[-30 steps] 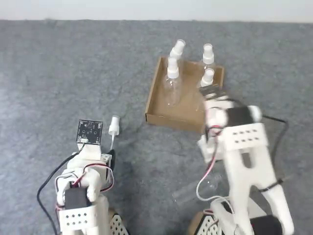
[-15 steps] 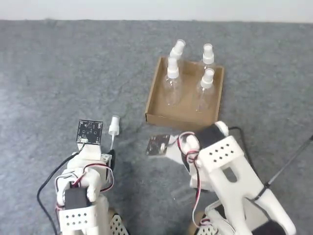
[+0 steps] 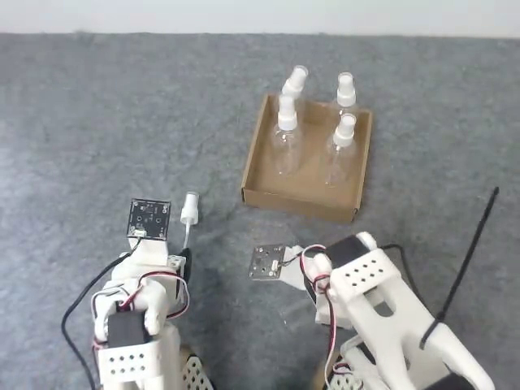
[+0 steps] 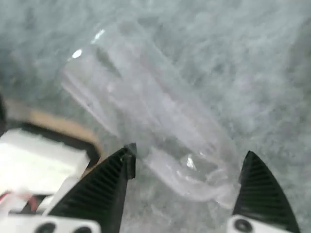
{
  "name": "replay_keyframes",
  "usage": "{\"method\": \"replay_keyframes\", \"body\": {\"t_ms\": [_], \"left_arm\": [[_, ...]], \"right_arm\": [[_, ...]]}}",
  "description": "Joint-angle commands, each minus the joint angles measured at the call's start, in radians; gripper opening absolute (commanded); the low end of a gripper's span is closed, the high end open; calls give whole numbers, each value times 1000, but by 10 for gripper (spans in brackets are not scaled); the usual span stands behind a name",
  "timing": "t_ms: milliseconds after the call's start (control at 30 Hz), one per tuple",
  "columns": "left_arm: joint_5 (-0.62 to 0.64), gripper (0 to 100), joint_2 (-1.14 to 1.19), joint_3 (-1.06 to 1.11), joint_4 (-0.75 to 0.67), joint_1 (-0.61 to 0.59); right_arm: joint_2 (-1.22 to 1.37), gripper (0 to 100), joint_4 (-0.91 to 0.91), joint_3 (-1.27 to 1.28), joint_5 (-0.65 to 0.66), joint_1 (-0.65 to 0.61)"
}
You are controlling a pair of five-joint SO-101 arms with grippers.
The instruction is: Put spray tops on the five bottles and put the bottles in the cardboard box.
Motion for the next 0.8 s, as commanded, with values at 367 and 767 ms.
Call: {"method": "replay_keyframes", "body": {"t_ms": [367, 767], "left_arm": [[5, 193, -21, -12, 5, -3], [5, 193, -21, -12, 5, -3]], "right_arm": [[-44, 15, -65, 35, 215, 205], [-318, 16, 286, -272, 572, 673]]}}
